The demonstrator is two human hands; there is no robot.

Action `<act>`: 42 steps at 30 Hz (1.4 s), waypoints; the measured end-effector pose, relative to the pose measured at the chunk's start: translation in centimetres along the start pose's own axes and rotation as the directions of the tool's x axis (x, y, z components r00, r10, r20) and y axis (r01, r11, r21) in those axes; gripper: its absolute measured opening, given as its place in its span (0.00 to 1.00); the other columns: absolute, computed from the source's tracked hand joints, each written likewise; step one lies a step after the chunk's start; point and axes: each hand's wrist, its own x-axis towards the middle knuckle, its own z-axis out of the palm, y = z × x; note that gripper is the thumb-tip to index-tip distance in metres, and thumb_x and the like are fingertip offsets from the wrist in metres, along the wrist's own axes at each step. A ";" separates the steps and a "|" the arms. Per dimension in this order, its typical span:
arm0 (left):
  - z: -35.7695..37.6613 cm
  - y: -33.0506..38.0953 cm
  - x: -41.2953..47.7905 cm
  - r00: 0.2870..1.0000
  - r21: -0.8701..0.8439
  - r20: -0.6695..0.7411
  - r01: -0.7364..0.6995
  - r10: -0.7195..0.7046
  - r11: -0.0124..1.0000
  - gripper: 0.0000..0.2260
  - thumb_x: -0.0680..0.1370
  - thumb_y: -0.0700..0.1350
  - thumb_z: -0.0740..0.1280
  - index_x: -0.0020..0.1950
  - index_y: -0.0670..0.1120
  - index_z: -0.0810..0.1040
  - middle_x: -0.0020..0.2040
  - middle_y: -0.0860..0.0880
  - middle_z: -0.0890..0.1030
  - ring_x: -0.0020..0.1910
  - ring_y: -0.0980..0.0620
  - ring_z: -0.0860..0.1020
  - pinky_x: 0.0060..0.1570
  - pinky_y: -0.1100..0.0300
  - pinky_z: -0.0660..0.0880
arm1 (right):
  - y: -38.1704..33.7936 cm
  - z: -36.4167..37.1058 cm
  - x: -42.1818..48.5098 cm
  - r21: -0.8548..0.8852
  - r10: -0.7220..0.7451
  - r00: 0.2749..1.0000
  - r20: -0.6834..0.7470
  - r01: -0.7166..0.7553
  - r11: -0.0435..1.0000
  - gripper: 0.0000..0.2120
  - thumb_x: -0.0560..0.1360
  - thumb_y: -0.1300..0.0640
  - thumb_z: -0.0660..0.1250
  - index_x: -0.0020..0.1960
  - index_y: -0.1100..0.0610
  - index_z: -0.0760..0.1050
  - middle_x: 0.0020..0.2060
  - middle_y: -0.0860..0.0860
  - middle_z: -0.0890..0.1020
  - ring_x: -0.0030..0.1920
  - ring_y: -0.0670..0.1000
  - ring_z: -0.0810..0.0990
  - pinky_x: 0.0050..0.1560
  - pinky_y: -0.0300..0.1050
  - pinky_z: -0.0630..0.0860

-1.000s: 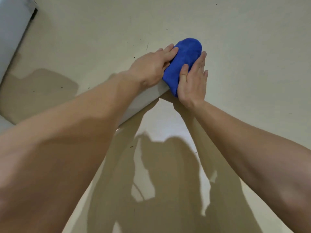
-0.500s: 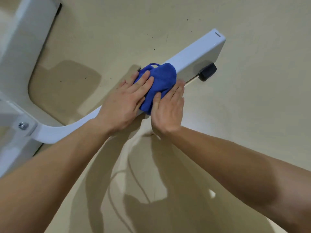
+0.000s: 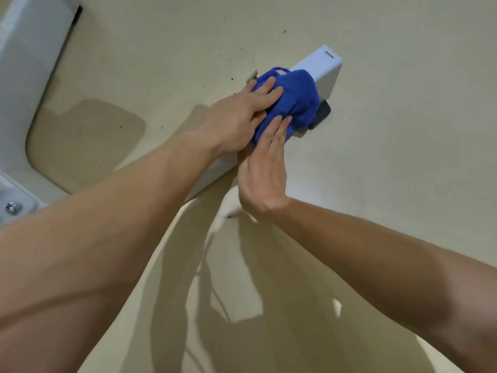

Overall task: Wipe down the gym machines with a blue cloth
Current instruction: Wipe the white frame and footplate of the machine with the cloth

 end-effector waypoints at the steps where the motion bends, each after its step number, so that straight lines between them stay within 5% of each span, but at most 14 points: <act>1: -0.1 0.3 0.8 1.000 -0.011 0.008 -0.011 0.012 1.000 0.23 0.83 0.43 0.55 0.79 0.55 0.59 0.80 0.55 0.55 0.80 0.52 0.50 0.76 0.53 0.56 | 0.5 -0.2 0.7 0.009 0.003 0.999 -0.036 -0.003 1.000 0.35 0.77 0.52 0.44 0.77 0.71 0.40 0.77 0.69 0.46 0.79 0.64 0.48 0.78 0.54 0.56; 5: 0.1 1.8 4.2 0.999 0.015 0.001 -0.041 0.041 0.999 0.23 0.84 0.43 0.53 0.79 0.55 0.58 0.80 0.54 0.54 0.79 0.52 0.51 0.75 0.53 0.58 | 3.7 -1.9 4.4 -0.090 -0.044 0.989 -0.139 0.032 0.995 0.34 0.81 0.49 0.47 0.77 0.72 0.46 0.76 0.71 0.54 0.77 0.66 0.55 0.76 0.57 0.60; 12: 0.5 2.3 5.6 0.997 0.049 0.004 -0.077 0.077 0.996 0.24 0.82 0.48 0.50 0.79 0.55 0.57 0.81 0.55 0.53 0.80 0.51 0.51 0.73 0.51 0.61 | 5.5 -3.5 5.3 -0.102 -0.064 0.998 0.020 0.065 0.993 0.42 0.78 0.40 0.44 0.77 0.72 0.40 0.77 0.70 0.44 0.79 0.64 0.45 0.78 0.56 0.53; 15: 0.3 1.4 2.7 0.997 0.041 0.014 -0.079 0.079 0.996 0.26 0.80 0.49 0.49 0.80 0.55 0.57 0.81 0.55 0.54 0.80 0.51 0.51 0.75 0.53 0.58 | 4.2 -2.3 3.4 -0.100 -0.035 0.994 0.100 0.046 0.994 0.43 0.77 0.39 0.42 0.77 0.72 0.39 0.76 0.71 0.42 0.79 0.63 0.42 0.79 0.54 0.49; 19: 0.5 -1.1 -2.5 0.997 0.058 0.001 -0.079 0.079 0.995 0.28 0.80 0.37 0.55 0.80 0.52 0.57 0.81 0.52 0.54 0.80 0.48 0.51 0.76 0.50 0.55 | 1.4 -0.6 -0.2 -0.134 -0.083 0.970 0.228 0.115 0.984 0.43 0.81 0.40 0.46 0.75 0.74 0.37 0.75 0.74 0.41 0.78 0.67 0.39 0.79 0.57 0.46; 22: 0.3 -2.4 -6.1 0.999 0.069 -0.007 -0.040 0.040 0.997 0.28 0.79 0.44 0.51 0.80 0.51 0.58 0.80 0.51 0.55 0.79 0.48 0.52 0.76 0.52 0.55 | -0.5 1.1 -2.8 -0.160 -0.094 0.965 0.246 0.136 0.978 0.47 0.76 0.36 0.41 0.74 0.77 0.43 0.73 0.77 0.46 0.77 0.71 0.44 0.78 0.59 0.50; 26: -0.1 -3.6 -10.9 1.000 0.077 -0.027 0.011 -0.009 0.997 0.34 0.73 0.54 0.43 0.80 0.52 0.58 0.80 0.52 0.56 0.79 0.49 0.53 0.73 0.58 0.55 | -2.6 3.5 -6.2 -0.101 -0.119 0.956 0.267 0.151 0.983 0.47 0.75 0.37 0.48 0.74 0.78 0.50 0.71 0.79 0.51 0.76 0.73 0.50 0.76 0.62 0.56; 32: 0.7 -7.1 -17.7 0.989 0.141 -0.118 0.101 -0.085 0.985 0.27 0.80 0.41 0.53 0.79 0.55 0.57 0.79 0.57 0.56 0.78 0.53 0.55 0.72 0.58 0.61 | -4.6 3.8 -10.6 -0.105 -0.230 0.883 0.410 0.296 0.949 0.47 0.73 0.35 0.42 0.77 0.70 0.39 0.75 0.72 0.41 0.78 0.65 0.41 0.79 0.54 0.46; 37: 1.5 -7.2 -18.7 0.968 0.150 -0.190 0.195 -0.165 0.969 0.24 0.84 0.41 0.57 0.80 0.50 0.59 0.80 0.51 0.58 0.79 0.49 0.57 0.75 0.50 0.59 | -3.7 0.7 -10.0 -0.142 -0.323 0.876 0.357 0.393 0.909 0.38 0.79 0.44 0.56 0.80 0.63 0.46 0.78 0.66 0.43 0.78 0.63 0.47 0.78 0.56 0.50; 42: 1.8 -5.8 -16.5 0.926 0.138 -0.265 0.311 -0.268 0.940 0.22 0.85 0.47 0.51 0.79 0.49 0.59 0.78 0.50 0.63 0.75 0.50 0.64 0.73 0.54 0.59 | -3.4 -2.0 -5.3 -0.261 -0.456 0.864 0.214 0.500 0.826 0.32 0.79 0.47 0.56 0.77 0.63 0.58 0.77 0.61 0.58 0.78 0.62 0.55 0.77 0.59 0.54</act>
